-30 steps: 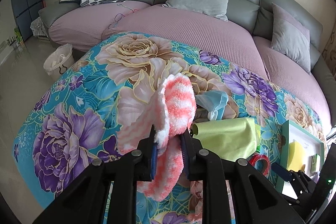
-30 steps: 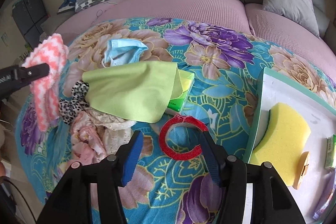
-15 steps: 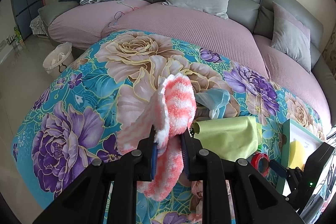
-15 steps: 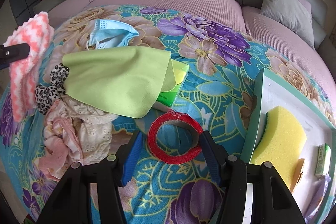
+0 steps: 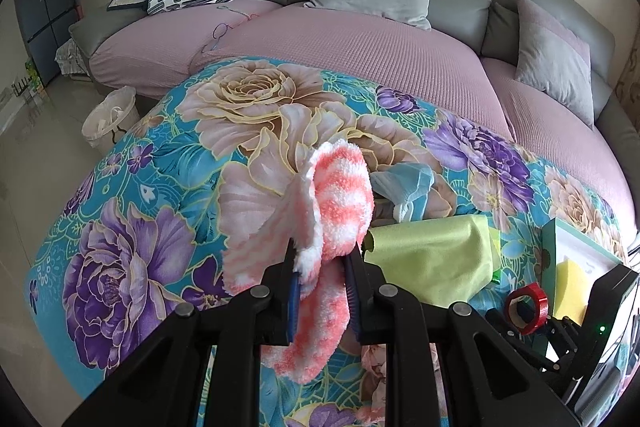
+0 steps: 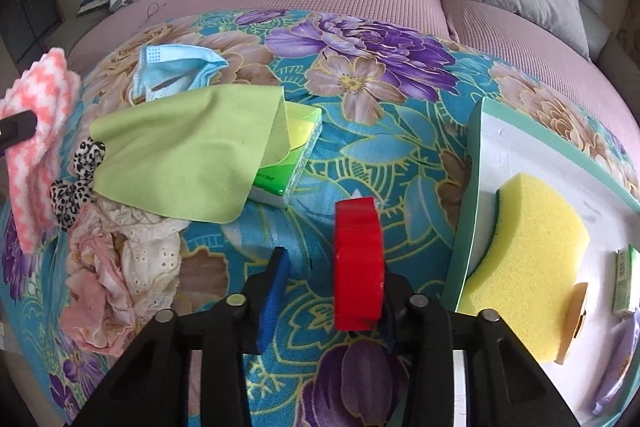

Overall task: Organize soft objects
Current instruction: 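Carry the pink cloth with the left tool while the right grasps and carries the red tape roll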

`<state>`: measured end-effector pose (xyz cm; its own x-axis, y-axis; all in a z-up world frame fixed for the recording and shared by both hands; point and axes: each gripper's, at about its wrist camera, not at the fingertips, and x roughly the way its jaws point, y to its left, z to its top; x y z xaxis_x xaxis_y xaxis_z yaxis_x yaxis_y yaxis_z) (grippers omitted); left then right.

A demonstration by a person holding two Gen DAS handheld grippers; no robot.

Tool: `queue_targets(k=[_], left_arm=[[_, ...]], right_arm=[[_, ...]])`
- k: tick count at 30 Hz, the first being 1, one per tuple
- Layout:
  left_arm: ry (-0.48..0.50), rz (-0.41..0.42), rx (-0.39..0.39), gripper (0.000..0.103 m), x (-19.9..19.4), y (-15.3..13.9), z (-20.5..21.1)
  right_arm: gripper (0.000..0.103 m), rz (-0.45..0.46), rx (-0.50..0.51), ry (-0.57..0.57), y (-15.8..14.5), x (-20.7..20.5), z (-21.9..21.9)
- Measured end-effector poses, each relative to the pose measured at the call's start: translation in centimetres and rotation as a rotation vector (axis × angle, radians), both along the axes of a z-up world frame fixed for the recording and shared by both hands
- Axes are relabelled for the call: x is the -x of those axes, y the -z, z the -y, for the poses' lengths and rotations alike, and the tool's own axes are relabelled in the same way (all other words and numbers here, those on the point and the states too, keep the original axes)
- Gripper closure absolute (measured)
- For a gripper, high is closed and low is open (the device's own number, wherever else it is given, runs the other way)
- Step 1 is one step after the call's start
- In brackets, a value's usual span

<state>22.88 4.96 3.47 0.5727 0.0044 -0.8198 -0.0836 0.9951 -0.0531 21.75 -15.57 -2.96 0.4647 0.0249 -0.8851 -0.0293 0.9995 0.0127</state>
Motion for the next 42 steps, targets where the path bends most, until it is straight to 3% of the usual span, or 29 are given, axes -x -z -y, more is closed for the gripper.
queue_targets(k=[8, 14, 22, 33, 42], left_arm=[[-0.003, 0.001, 0.007, 0.082, 0.0, 0.0, -0.2], [-0.004, 0.000, 0.007, 0.082, -0.1, 0.0, -0.3], [0.030, 0.024, -0.006, 0.082, 0.1, -0.8, 1.2], [0.216, 0.064, 0.027, 0.083, 0.9, -2.0, 8.7], [0.274, 0.086, 0.054, 0.083, 1.3, -2.8, 11.5]], right_arm=[[0.087, 0.011, -0.052, 0.056, -0.2, 0.2, 1.3], [0.087, 0.031, -0.071, 0.060, -0.8, 0.4, 1.6], [0.087, 0.145, -0.097, 0.074, -5.1, 1.6, 3.1], [0.087, 0.198, -0.103, 0.314, -7.7, 4.6, 13.5], [0.087, 0.218, -0.114, 0.434, -7.8, 6.9, 18.9]])
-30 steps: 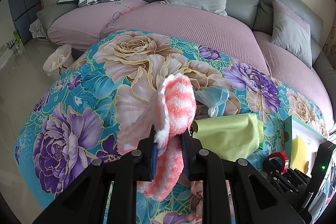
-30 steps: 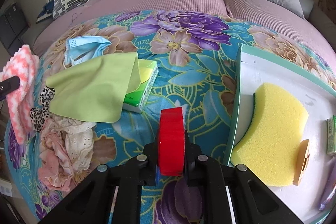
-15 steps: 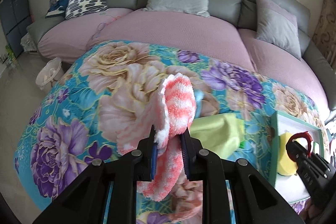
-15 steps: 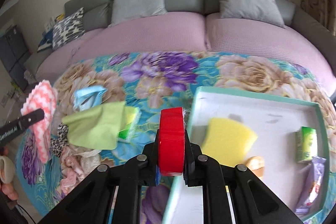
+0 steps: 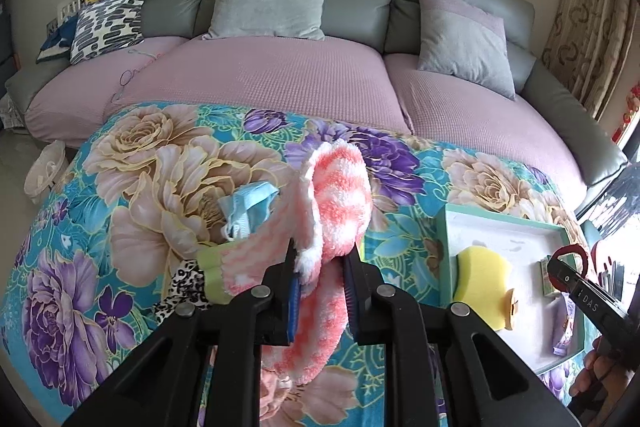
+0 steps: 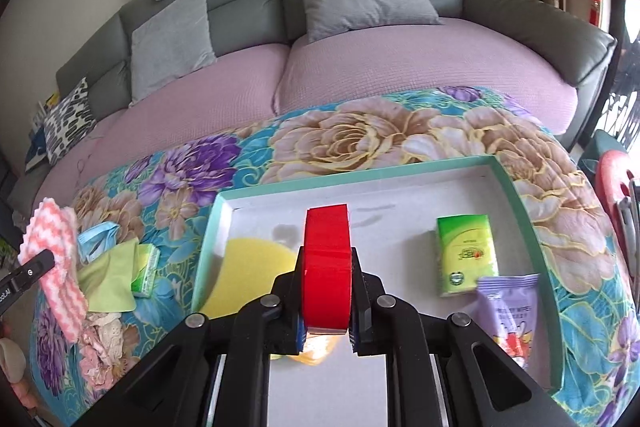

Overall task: Organize soft objects
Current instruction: 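Carry the pink cloth with the left tool while the right grasps and carries the red tape roll, then release the pink cloth into the tray with the left tool while the right drops the tape roll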

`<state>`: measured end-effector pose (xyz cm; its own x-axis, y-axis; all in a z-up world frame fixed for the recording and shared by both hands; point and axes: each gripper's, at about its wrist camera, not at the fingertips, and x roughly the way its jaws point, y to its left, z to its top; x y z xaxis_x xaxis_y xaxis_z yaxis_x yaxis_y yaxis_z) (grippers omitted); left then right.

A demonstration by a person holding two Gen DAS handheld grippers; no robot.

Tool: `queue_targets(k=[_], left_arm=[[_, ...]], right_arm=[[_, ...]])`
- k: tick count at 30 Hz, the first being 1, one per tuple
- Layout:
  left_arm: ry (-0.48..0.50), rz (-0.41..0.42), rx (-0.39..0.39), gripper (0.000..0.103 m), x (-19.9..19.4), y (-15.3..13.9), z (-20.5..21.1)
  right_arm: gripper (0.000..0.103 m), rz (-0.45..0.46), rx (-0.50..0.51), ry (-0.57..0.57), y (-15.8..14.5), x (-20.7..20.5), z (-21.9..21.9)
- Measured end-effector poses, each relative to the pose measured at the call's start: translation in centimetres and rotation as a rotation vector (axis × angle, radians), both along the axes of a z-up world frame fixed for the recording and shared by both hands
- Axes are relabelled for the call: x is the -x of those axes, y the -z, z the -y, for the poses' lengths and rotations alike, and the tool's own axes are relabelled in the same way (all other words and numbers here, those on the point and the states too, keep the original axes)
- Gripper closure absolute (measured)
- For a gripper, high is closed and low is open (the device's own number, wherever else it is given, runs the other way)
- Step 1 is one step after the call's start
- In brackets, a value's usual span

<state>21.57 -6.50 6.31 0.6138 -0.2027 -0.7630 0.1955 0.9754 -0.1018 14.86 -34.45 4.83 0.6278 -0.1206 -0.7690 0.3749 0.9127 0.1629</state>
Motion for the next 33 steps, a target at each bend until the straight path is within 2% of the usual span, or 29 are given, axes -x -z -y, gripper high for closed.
queue_targets(k=[4, 9, 14, 18, 20, 21, 22, 24, 29, 30, 32, 33], left_arm=[[0.087, -0.001, 0.012, 0.083, 0.1, -0.8, 3.6], [0.256, -0.003, 0.030, 0.083, -0.3, -1.5, 10.7], [0.386, -0.087, 0.085, 0.081, -1.2, 0.4, 17.2], [0.429, -0.158, 0.089, 0.081, -1.9, 2.6, 20.5], [0.432, -0.199, 0.110, 0.076, -2.3, 3.7, 21.4], [0.429, -0.211, 0.118, 0.063, -2.4, 4.0, 21.6], [0.423, -0.215, 0.121, 0.041, -2.4, 4.2, 21.7], [0.406, -0.211, 0.123, 0.021, -2.2, 4.3, 21.4], [0.350, -0.182, 0.120, 0.021, -2.7, 3.6, 19.9], [0.336, -0.170, 0.112, 0.020, -2.8, 3.4, 19.5], [0.298, -0.143, 0.091, 0.012, -3.0, 3.1, 18.6], [0.274, -0.134, 0.080, 0.005, -3.2, 3.0, 18.0]], right_arm=[[0.087, -0.031, 0.019, 0.048, 0.6, 0.4, 2.0], [0.087, -0.062, 0.015, 0.097, 1.4, 1.0, 4.1], [0.087, -0.063, 0.017, 0.099, 1.5, 1.1, 4.6], [0.087, -0.073, 0.000, 0.115, 1.7, 1.4, 5.1], [0.087, -0.075, 0.001, 0.116, 1.7, 1.4, 5.2], [0.087, -0.075, 0.002, 0.117, 1.7, 1.5, 5.3], [0.087, -0.074, 0.002, 0.118, 1.6, 1.5, 5.3], [0.087, -0.078, 0.004, 0.114, 1.5, 1.5, 5.2], [0.084, -0.088, 0.025, 0.097, 1.3, 1.4, 4.6], [0.082, -0.090, 0.033, 0.096, 1.1, 1.5, 4.4], [0.053, -0.097, 0.057, 0.100, 1.0, 1.5, 4.2], [0.021, -0.104, 0.074, 0.105, 0.9, 1.6, 4.1]])
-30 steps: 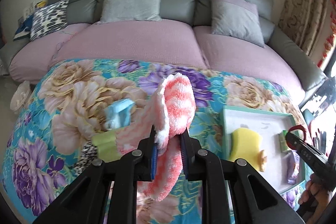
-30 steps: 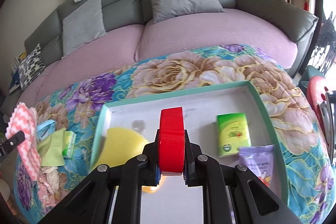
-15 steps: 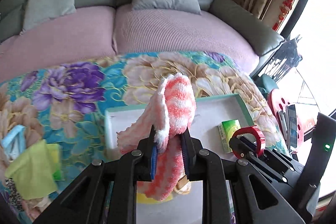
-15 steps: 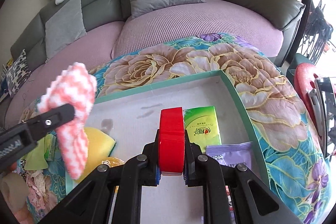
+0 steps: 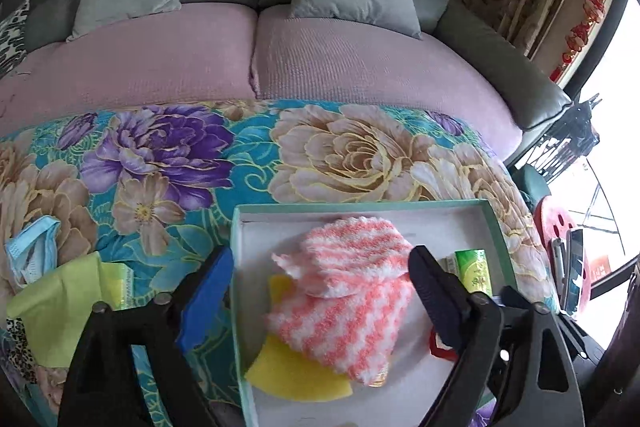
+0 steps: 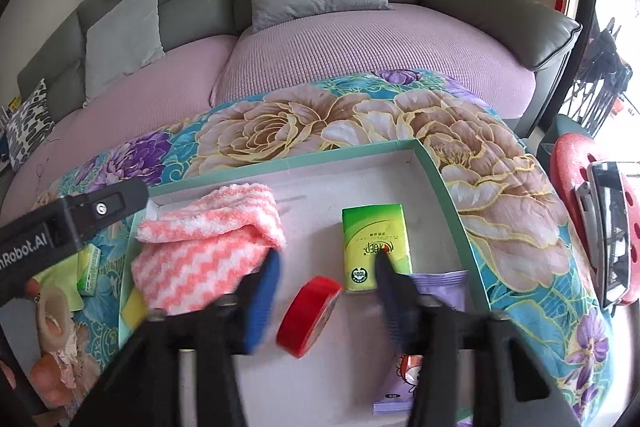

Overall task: Organize soft objects
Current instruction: 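Release the pink cloth into the tray with the left tool while the right drops the tape roll, then move the left tool to the leopard scrunchie while the right reaches the pink lace cloth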

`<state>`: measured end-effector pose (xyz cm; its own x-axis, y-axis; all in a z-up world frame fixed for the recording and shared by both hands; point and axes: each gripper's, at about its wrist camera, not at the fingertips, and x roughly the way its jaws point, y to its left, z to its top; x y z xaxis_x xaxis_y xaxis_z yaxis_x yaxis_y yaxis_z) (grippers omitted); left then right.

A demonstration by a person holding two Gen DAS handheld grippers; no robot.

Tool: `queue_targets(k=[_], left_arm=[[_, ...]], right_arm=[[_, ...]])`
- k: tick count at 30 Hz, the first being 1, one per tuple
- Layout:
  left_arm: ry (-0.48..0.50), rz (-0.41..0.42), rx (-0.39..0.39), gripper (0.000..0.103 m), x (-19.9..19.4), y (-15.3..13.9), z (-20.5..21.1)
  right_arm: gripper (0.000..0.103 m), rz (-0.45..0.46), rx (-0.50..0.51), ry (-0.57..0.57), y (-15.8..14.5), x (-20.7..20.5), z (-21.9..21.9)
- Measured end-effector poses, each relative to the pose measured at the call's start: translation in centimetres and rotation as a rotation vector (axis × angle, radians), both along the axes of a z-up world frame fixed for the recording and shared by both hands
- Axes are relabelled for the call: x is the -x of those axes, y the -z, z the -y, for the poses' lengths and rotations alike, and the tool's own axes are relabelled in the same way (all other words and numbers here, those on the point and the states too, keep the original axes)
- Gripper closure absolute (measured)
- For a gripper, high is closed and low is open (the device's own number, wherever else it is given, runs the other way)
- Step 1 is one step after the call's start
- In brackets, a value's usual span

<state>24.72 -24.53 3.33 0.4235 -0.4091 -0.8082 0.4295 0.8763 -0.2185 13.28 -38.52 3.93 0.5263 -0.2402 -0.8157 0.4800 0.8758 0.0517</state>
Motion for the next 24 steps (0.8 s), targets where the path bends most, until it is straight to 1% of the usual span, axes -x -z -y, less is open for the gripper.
queue_targets(k=[1, 2, 7, 11, 15, 18, 24], left_arm=[[-0.021, 0.012, -0.007, 0.003, -0.1, -0.1, -0.6], [-0.040, 0.022, -0.014, 0.003, -0.2, 0.0, -1.1], [-0.136, 0.048, -0.092, 0.003, -0.5, 0.6, -4.0], [-0.186, 0.058, -0.124, 0.003, 0.0, 0.8, -6.6], [-0.255, 0.056, -0.126, 0.003, 0.9, 0.6, -10.5], [-0.311, 0.070, -0.119, 0.003, 1.9, -0.1, -14.2], [-0.436, 0.102, -0.082, 0.003, 3.6, -1.3, -21.9]], right_arm=[[0.005, -0.008, 0.018, 0.000, 0.0, 0.0, -0.1], [0.002, -0.014, 0.034, -0.005, -0.1, 0.1, -0.3], [0.000, -0.045, 0.081, -0.028, 0.0, 0.1, -1.1], [0.000, -0.043, 0.090, -0.032, -0.2, 0.4, -1.9], [0.000, -0.025, 0.090, -0.023, -0.7, 1.0, -2.5], [0.000, -0.015, 0.075, -0.025, -1.1, 1.6, -3.2], [0.000, 0.034, 0.042, -0.094, -1.9, 2.4, -6.7]])
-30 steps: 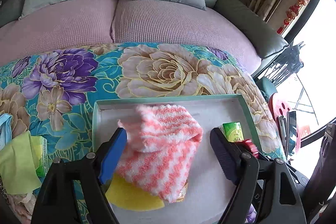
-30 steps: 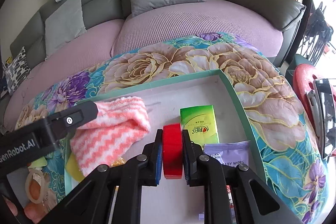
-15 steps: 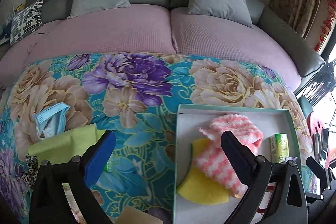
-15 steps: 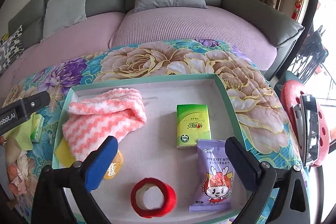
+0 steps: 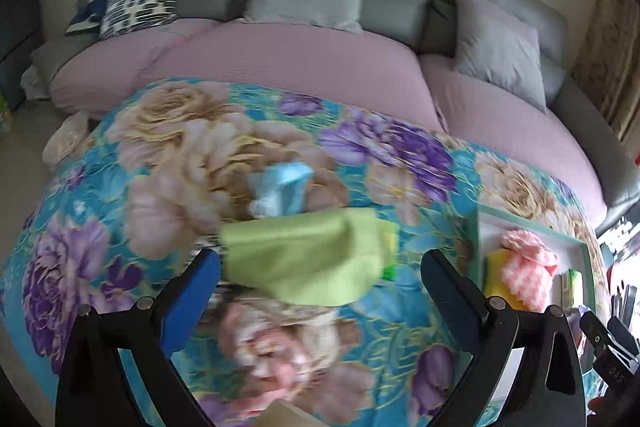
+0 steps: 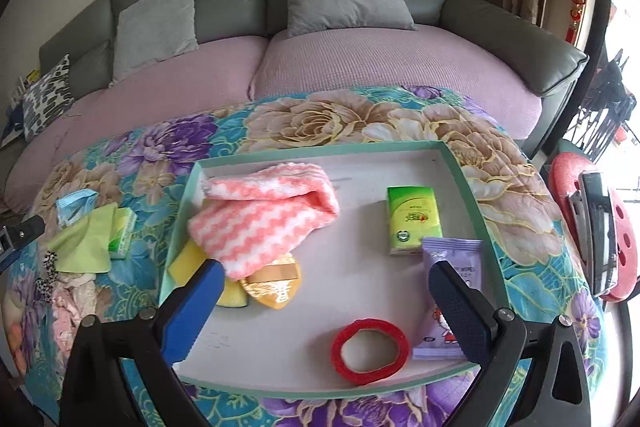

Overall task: Organize soft objects
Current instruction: 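Move the left tool to the leopard scrunchie while the right reaches the pink lace cloth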

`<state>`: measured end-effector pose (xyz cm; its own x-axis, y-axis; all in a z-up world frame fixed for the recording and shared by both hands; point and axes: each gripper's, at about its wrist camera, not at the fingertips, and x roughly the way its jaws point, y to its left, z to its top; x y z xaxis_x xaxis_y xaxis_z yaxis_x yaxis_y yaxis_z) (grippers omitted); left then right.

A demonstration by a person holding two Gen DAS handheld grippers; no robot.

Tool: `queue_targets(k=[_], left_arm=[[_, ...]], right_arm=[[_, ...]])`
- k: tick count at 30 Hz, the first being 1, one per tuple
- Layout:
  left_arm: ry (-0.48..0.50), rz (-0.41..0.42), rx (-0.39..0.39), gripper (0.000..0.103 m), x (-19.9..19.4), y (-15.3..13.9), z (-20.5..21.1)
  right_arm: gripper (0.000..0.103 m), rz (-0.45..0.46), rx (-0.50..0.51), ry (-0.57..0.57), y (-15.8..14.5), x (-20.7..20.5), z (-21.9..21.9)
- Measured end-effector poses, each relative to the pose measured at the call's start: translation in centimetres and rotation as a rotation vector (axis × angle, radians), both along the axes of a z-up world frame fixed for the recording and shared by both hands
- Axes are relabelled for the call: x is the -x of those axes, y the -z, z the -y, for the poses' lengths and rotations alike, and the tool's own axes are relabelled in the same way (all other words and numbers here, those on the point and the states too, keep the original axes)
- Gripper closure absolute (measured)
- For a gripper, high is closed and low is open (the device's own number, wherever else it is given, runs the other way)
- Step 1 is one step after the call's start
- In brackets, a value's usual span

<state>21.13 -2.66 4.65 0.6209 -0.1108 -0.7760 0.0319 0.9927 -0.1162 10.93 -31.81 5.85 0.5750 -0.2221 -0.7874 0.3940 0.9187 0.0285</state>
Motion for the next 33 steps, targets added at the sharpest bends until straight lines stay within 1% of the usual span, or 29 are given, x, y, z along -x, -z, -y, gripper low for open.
queue_targets(k=[5, 7, 10, 13, 15, 17, 20, 23, 27, 29, 30, 31, 32, 33], left_arm=[[-0.150, 0.024, -0.010, 0.003, 1.5, -0.8, -6.9], [-0.221, 0.028, 0.003, 0.003, 1.8, -1.0, -9.5], [-0.291, 0.030, 0.049, 0.003, 2.1, -1.0, -12.3], [-0.336, 0.016, 0.048, 0.003, 1.9, -0.4, -13.7], [-0.348, -0.010, 0.049, 0.003, 1.5, 0.2, -14.1], [-0.342, -0.033, 0.062, 0.003, 1.3, 0.9, -14.4], [-0.338, -0.070, 0.057, 0.003, 0.8, 2.0, -14.3], [-0.322, -0.129, 0.079, 0.003, 0.1, 3.5, -14.2], [-0.317, -0.177, 0.097, 0.003, -0.4, 5.0, -14.2], [-0.315, -0.196, 0.095, 0.003, -0.5, 5.6, -14.1], [-0.314, -0.205, 0.097, 0.003, -0.6, 5.8, -14.1], [-0.309, -0.217, 0.103, 0.003, -0.7, 6.1, -14.1], [-0.306, -0.225, 0.107, 0.003, -0.8, 6.3, -14.1], [-0.302, -0.232, 0.110, 0.003, -0.9, 6.4, -14.0]], right_arm=[[0.000, 0.042, -0.045, -0.123, -0.6, -1.7, -4.9], [0.000, 0.058, -0.064, -0.184, -0.7, -2.6, -7.4], [0.000, 0.058, -0.070, -0.289, -0.5, -3.8, -11.3], [0.000, 0.041, -0.052, -0.378, 0.1, -4.8, -15.1], [0.000, 0.029, -0.057, -0.422, 0.7, -5.4, -17.0], [0.000, 0.017, -0.067, -0.459, 1.3, -5.8, -18.6], [0.000, -0.008, -0.079, -0.513, 2.5, -6.2, -20.7], [0.000, -0.034, -0.099, -0.570, 3.8, -6.5, -22.9], [0.000, -0.060, -0.101, -0.621, 5.4, -6.6, -25.1], [0.006, -0.079, -0.099, -0.639, 6.1, -6.7, -25.9], [0.013, -0.087, -0.103, -0.646, 6.4, -6.7, -26.2], [0.019, -0.095, -0.106, -0.651, 6.6, -6.7, -26.4], [0.021, -0.105, -0.110, -0.656, 6.8, -6.7, -26.5], [0.028, -0.115, -0.115, -0.661, 7.0, -6.7, -26.6]])
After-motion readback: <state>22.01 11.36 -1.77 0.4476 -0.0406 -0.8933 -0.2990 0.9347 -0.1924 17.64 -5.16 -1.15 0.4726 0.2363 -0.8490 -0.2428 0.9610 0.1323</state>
